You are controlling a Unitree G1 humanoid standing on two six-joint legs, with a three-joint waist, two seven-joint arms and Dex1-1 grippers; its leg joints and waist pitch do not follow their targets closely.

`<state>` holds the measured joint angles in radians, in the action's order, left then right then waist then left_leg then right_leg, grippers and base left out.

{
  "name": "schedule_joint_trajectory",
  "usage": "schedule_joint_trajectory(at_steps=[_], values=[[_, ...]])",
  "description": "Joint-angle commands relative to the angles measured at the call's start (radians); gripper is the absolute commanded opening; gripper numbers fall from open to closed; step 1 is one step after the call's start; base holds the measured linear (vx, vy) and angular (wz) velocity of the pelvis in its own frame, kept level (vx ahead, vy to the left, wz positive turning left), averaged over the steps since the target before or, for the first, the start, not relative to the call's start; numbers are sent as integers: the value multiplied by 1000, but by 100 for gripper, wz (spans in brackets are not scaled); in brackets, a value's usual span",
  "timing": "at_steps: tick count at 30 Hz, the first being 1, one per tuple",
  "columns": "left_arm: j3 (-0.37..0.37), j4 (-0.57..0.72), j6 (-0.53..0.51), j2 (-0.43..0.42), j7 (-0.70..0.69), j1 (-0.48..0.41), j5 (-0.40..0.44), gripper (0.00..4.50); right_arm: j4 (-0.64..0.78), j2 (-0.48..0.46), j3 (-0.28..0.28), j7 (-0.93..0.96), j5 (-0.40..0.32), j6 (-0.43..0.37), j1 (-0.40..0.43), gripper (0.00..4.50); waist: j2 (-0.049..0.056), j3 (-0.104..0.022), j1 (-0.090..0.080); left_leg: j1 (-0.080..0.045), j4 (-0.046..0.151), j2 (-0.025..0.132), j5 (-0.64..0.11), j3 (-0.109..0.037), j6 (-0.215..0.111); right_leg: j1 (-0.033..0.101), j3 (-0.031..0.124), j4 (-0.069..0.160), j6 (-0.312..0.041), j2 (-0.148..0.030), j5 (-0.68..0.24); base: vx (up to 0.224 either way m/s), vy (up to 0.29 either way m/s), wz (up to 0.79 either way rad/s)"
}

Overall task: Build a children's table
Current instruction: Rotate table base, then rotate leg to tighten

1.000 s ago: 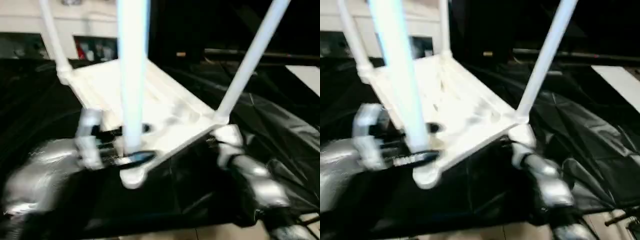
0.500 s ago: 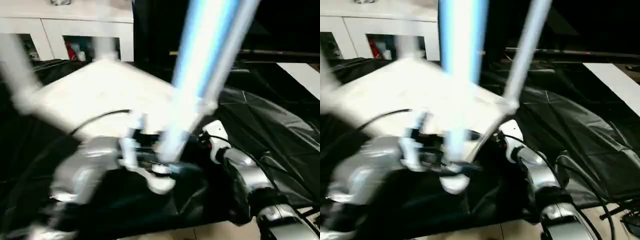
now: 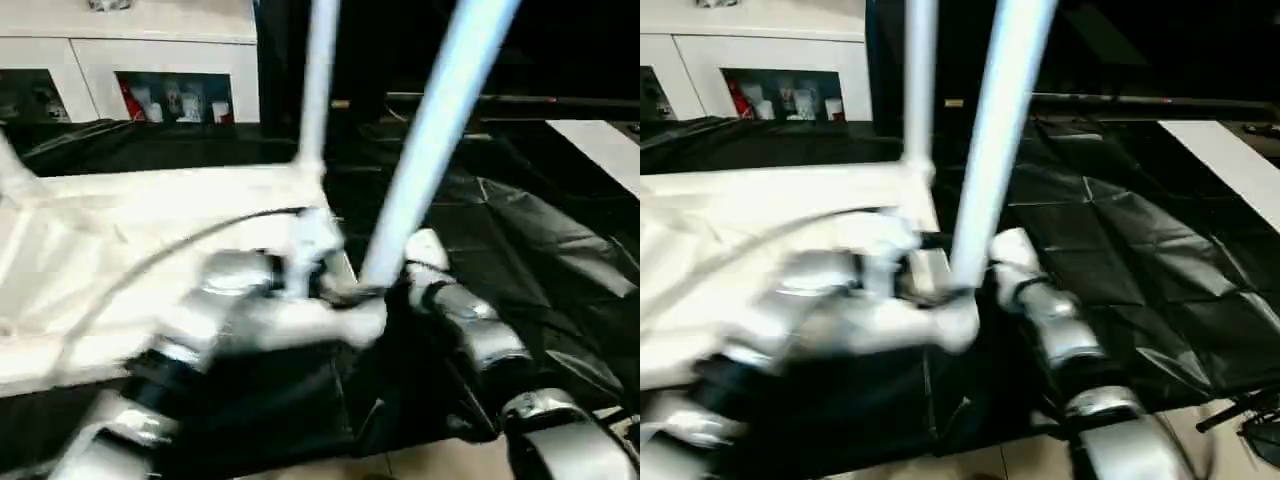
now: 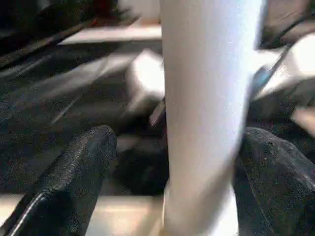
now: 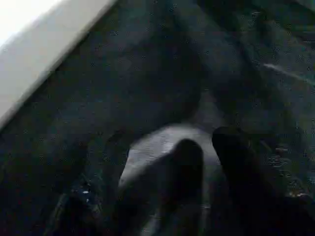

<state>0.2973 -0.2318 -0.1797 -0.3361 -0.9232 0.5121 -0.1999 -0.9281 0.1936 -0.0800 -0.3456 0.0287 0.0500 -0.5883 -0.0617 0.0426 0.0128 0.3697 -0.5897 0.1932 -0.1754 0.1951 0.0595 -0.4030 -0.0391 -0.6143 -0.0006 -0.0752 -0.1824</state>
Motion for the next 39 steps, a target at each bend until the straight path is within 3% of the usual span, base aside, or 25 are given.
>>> schedule_joint_trajectory(at_steps=[1,5,6,8,9,10,11,12,14,15,16,17,18,19,20,21,22,23,24,26,31,39], values=[[2,2,10,-10,-36,-8,15,443,-12,2,11,2,-2,11,8,312,10,-59,11,-13,67,31,-251,-15,11,40,33,68,-197,-50,-201,0,0,0],[34,96,-68,-85,-178,-70,-42,443,77,50,9,-89,-27,7,58,312,9,-60,30,-17,66,36,-222,-11,0,41,36,61,-219,-52,-138,0,0,0],[46,102,-72,-98,-192,-77,-44,443,107,68,8,-126,-36,3,73,312,17,-60,36,-17,67,37,-204,-11,-4,41,36,56,-226,-52,-103,0,0,0],[67,97,-68,-118,-214,-82,-34,443,152,94,5,-182,-48,0,94,312,16,-58,44,-21,66,35,-218,-6,-11,39,36,60,-230,-47,-98,0,0,0],[85,86,-58,-134,-229,-83,-17,443,192,116,4,-229,-55,-2,113,312,14,-55,45,-20,69,35,-230,-7,-12,40,36,63,-225,-47,-116,0,0,0],[92,75,-53,-138,-229,-80,-2,427,214,129,1,-255,-60,-5,122,312,22,-54,49,-21,69,35,-243,-8,-8,40,37,65,-218,-48,-136,0,0,0],[99,47,-48,-138,-208,-70,32,417,261,155,-9,-313,-72,-11,145,312,16,-51,47,-20,72,36,-277,-9,-2,41,37,71,-205,-48,-187,0,0,0],[111,-6,-49,-136,-164,-47,91,409,338,204,-30,-390,-81,-20,183,312,23,-50,49,-24,72,36,-305,-10,4,38,39,74,-191,-49,-225,0,0,0],[108,-42,-66,-125,-135,-27,116,396,404,243,-36,-442,-93,-28,217,312,17,-47,54,-29,71,35,-330,-9,0,36,40,86,-161,-48,-282,0,0,0],[105,-49,-72,-121,-130,-23,119,382,419,252,-36,-452,-97,-30,225,312,14,-47,51,-18,74,34,-314,-15,2,43,39,85,-156,-53,-314,0,0,0],[98,-56,-91,-113,-117,-13,118,370,467,268,-28,-472,-117,-53,247,312,22,-49,53,-17,74,34,-308,-18,6,44,38,84,-158,-56,-322,0,0,0],[94,-65,-129,-105,-95,7,118,364,584,303,-13,-524,-178,-117,299,312,21,-47,52,-20,73,34,-310,-15,2,41,39,88,-156,-52,-322,0,0,0],[95,-66,-131,-104,-94,9,118,364,593,305,-12,-528,-183,-122,302,312,17,-48,55,-18,73,37,-309,-18,-8,43,39,86,-161,-55,-312,0,0,0],[98,-74,-141,-104,-89,18,117,352,636,317,-7,-551,-208,-151,319,312,28,-48,54,-17,74,35,-308,-19,-9,42,38,85,-165,-54,-310,0,0,0],[101,-82,-140,-102,-88,24,121,352,680,329,-6,-571,-227,-174,339,312,20,-50,50,-12,73,35,-301,-20,-13,45,35,86,-166,-55,-309,0,0,0],[104,-96,-136,-97,-88,33,127,335,747,348,-3,-601,-256,-208,371,312,33,-48,47,-12,74,33,-299,-20,-13,45,35,91,-167,-52,-307,0,0,0],[103,-105,-137,-92,-90,37,131,327,778,357,0,-613,-271,-222,386,312,27,-48,49,-17,70,35,-303,-18,-21,41,37,89,-171,-53,-299,0,0,0],[103,-117,-137,-85,-95,44,136,321,818,367,5,-629,-293,-241,408,312,26,-46,48,-13,72,33,-298,-18,-27,43,37,91,-169,-51,-303,0,0,0],[103,-117,-137,-85,-95,44,136,321,818,367,5,-629,-293,-241,408,312,38,-49,51,-14,71,33,-293,-20,-26,45,36,88,-172,-55,-299,0,0,0],[107,-124,-143,-82,-112,48,138,302,836,373,11,-638,-307,-251,422,312,34,-50,50,-13,70,34,-278,-19,-26,43,35,89,-182,-54,-281,0,0,0],[118,-99,-179,-105,-152,41,126,261,861,379,24,-636,-323,-280,445,312,40,-48,47,-15,72,36,-295,-20,-17,40,34,89,-196,-54,-287,0,0,0],[108,-84,-208,-109,-167,38,125,193,898,393,27,-631,-337,-330,449,312,39,-48,50,-15,72,36,-294,-20,-12,40,35,90,-189,-56,-299,0,0,0]])
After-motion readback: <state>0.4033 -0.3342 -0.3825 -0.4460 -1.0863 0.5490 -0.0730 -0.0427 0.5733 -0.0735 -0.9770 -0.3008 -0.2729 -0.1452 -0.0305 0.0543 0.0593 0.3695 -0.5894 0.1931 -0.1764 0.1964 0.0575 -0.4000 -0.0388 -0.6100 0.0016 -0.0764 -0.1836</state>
